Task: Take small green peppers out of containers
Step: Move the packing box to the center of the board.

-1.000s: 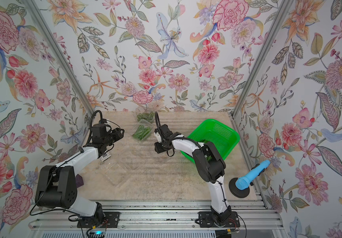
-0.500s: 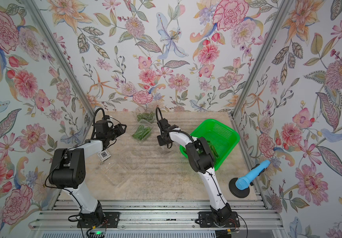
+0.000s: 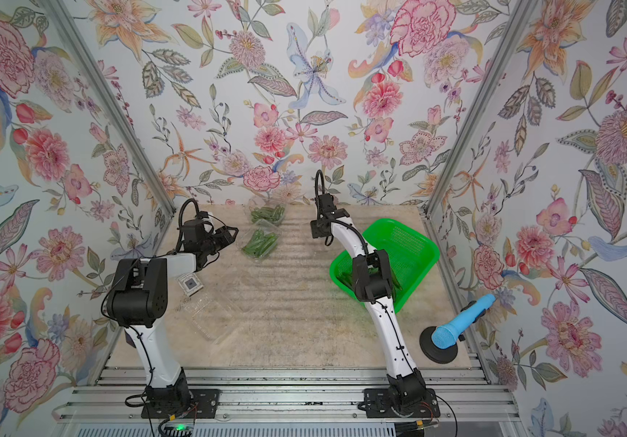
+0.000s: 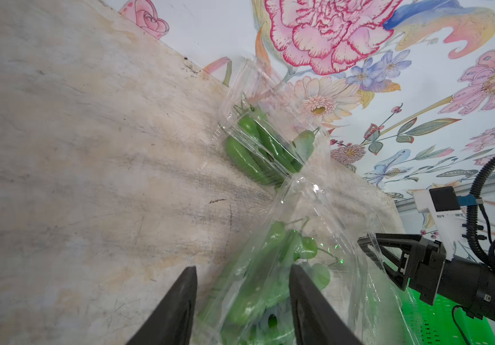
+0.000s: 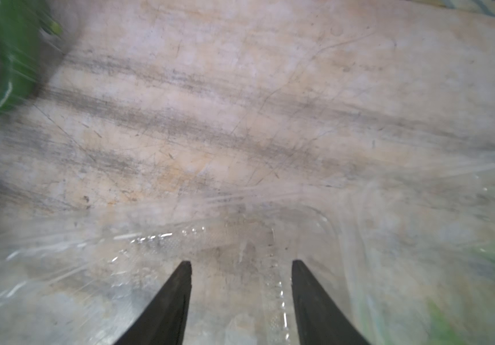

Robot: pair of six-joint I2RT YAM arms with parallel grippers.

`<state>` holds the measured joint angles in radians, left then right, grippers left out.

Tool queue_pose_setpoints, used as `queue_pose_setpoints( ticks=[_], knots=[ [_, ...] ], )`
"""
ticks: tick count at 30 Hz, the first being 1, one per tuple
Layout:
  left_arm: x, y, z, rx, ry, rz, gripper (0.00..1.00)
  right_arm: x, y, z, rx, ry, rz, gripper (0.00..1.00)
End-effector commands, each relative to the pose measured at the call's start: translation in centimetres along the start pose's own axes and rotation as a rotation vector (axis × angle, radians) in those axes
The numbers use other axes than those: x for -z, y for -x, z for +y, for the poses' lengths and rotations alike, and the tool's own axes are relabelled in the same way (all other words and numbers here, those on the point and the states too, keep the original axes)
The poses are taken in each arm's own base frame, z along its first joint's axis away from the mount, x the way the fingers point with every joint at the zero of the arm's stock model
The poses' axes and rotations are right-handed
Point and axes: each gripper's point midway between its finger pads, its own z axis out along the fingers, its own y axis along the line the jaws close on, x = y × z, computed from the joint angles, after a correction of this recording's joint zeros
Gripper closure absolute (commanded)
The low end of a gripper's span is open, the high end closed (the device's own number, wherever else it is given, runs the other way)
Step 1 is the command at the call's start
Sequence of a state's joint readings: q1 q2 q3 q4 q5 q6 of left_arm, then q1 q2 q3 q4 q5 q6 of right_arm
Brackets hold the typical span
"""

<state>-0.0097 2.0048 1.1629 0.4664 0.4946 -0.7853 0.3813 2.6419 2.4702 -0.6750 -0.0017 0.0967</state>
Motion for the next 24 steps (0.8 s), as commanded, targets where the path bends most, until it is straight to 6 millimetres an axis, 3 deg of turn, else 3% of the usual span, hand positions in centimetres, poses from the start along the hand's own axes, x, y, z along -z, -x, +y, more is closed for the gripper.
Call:
queue_pose_setpoints(
  ticks=[1,6,11,16,20,24],
  knots=[
    [-0.4,1.6,-1.4,-0.01,-0.062,-0.048,0.47,3.9,2.3,3.8,0.06,0.118,-0.059,0.41],
    [-1.1,1.1,-1.1,0.014,-0.079,-0.04,0.47,7.2,4.4,7.1,0.048,0.176,-0.144,0.37],
    [-1.3,0.7,-1.3,0.024,-0.108,-0.032,0.48,8.8,4.8,10.5,-0.053,0.286,-0.148,0.37],
    [-2.0,0.2,-1.5,0.025,-0.129,-0.013,0.48,7.3,3.2,13.7,-0.227,0.412,-0.071,0.37],
    [-2.4,-0.6,-1.7,0.036,-0.144,0.0,0.48,5.6,1.6,15.0,-0.319,0.423,-0.025,0.37],
    [-2.4,-1.3,-1.8,0.038,-0.149,0.009,0.48,5.3,1.0,16.3,-0.381,0.465,-0.019,0.35]
  ],
)
